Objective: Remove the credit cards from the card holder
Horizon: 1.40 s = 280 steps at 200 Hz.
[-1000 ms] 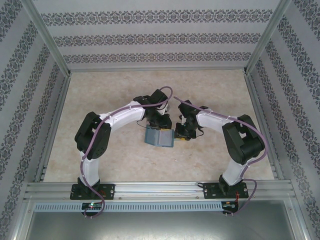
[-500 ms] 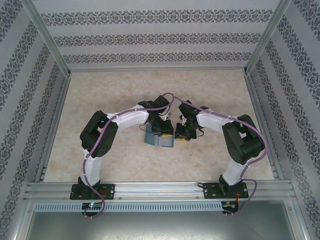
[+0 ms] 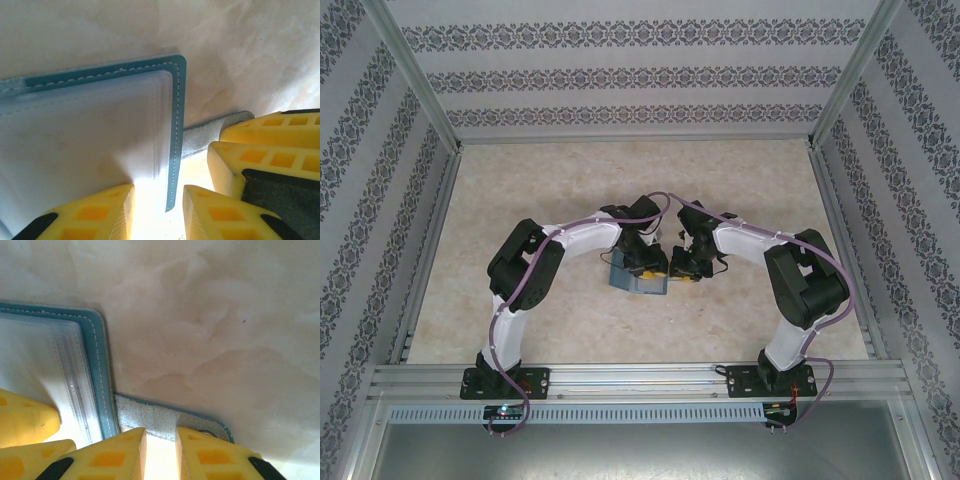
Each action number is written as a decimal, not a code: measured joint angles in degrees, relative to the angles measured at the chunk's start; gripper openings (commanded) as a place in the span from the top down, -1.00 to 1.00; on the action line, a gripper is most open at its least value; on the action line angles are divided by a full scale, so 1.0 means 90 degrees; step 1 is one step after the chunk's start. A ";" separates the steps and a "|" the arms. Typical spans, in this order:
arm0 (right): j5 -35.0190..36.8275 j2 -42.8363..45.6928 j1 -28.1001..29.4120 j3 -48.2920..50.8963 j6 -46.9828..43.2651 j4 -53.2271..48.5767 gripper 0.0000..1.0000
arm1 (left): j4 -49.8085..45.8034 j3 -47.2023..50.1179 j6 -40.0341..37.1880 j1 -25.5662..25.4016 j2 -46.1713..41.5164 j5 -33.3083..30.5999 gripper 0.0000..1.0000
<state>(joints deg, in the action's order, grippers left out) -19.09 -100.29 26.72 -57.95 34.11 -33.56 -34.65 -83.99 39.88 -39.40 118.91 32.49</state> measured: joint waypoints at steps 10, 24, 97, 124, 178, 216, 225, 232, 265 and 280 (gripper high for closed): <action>-0.0002 0.0000 0.0000 0.0000 0.0002 0.0000 0.53 | -0.0107 -0.0041 -0.0041 0.0000 0.0000 -0.0100 0.35; -0.0002 0.0000 0.0000 0.0000 0.0002 0.0000 0.53 | -0.0270 -0.0107 -0.0092 0.0000 -0.0002 -0.0262 0.34; -0.0002 -0.0012 0.0000 0.0000 0.0000 -0.0002 0.53 | -0.1098 -0.0406 -0.0364 -0.0002 0.0000 -0.1105 0.27; -0.0002 -0.0041 0.0000 0.0000 0.0000 0.0000 0.53 | -0.1428 -0.0566 -0.0437 -0.0017 0.0000 -0.1452 0.24; -0.0005 -0.0044 0.0000 -0.0002 0.0000 0.0000 0.52 | -0.1919 -0.0901 -0.0559 -0.0124 0.0000 -0.2011 0.20; -0.0005 -0.0044 0.0000 -0.0005 0.0000 0.0000 0.52 | -0.2212 -0.1008 -0.0578 -0.0129 0.0000 -0.2361 0.17; -0.0005 -0.0044 0.0000 -0.0005 0.0000 0.0000 0.52 | -0.2273 -0.1032 -0.0580 -0.0134 0.0000 -0.2424 0.17; -0.0005 -0.0044 0.0000 -0.0005 0.0000 0.0000 0.52 | -0.2305 -0.1049 -0.0580 -0.0138 0.0000 -0.2475 0.16; -0.0005 -0.0044 0.0000 -0.0005 0.0000 0.0000 0.52 | -0.2421 -0.1120 -0.0597 -0.0170 0.0000 -0.2589 0.21; -0.0005 -0.0044 0.0000 -0.0005 0.0000 0.0000 0.52 | -0.2426 -0.1127 -0.0600 -0.0170 0.0000 -0.2606 0.28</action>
<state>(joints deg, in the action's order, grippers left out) -19.14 -100.68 26.72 -58.00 34.11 -33.56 -56.49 -94.13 34.48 -40.93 118.91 9.04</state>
